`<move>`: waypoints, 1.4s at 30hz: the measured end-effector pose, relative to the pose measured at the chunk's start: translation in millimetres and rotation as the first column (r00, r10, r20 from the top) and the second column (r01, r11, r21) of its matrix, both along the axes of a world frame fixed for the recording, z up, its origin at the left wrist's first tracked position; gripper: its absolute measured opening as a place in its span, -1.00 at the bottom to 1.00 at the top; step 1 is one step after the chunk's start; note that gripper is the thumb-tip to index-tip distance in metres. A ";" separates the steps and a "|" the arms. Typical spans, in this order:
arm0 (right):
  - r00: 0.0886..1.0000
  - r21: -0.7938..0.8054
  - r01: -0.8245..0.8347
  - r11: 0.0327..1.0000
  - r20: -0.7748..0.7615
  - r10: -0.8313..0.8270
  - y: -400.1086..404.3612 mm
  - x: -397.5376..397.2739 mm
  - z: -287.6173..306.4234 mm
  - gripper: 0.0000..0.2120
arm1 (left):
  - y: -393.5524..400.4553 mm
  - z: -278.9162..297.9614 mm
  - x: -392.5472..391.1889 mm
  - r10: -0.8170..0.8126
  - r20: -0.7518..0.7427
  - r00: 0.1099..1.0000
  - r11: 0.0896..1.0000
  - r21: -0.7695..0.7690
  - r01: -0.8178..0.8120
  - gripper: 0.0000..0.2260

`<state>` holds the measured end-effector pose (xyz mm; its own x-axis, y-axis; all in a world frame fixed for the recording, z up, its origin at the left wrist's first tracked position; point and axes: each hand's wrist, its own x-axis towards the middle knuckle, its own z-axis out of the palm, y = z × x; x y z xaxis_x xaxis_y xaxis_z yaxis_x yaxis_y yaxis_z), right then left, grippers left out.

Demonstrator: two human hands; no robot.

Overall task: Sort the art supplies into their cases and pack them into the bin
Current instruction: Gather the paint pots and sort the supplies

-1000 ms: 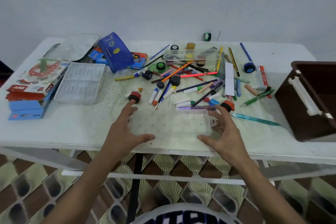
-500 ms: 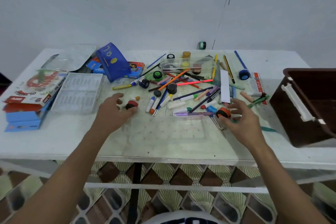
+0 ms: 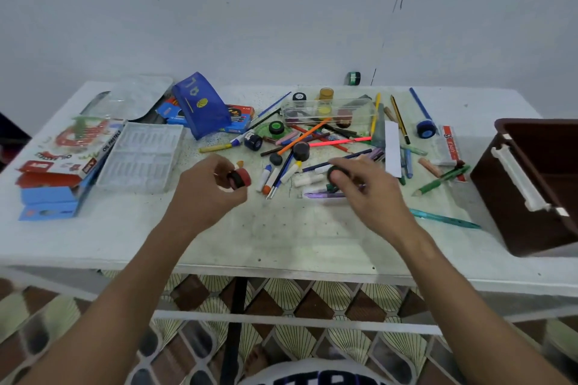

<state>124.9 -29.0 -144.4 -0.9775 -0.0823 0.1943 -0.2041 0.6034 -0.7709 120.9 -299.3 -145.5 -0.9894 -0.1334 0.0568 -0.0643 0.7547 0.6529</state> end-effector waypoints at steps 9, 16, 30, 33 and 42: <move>0.922 -0.107 -0.264 0.958 0.264 0.284 -98.2 7.6 -19.3 -0.59 | -6.2 -3.9 20.3 -0.206 0.063 0.977 0.961 -0.176 0.214 -0.70; 0.973 0.293 -0.226 0.929 0.118 0.199 -99.8 3.8 -40.6 -0.58 | -7.6 -5.7 17.9 -0.235 0.085 0.968 0.952 -0.179 0.247 -0.68; 0.981 0.217 -0.196 0.956 0.053 0.189 -103.4 1.6 -48.5 -0.49 | -12.1 -24.1 15.5 -0.313 0.022 0.950 0.922 -0.233 0.309 -0.67; 0.979 0.206 -0.206 0.957 0.039 0.202 -100.6 1.0 -52.9 -0.54 | -12.6 -29.0 17.5 -0.282 0.011 0.959 0.943 -0.179 0.279 -0.60; 0.990 0.187 -0.132 0.973 -0.027 0.140 -108.2 8.4 -56.3 -0.62 | -16.5 -36.1 15.6 -0.284 -0.024 0.959 0.945 -0.177 0.276 -0.76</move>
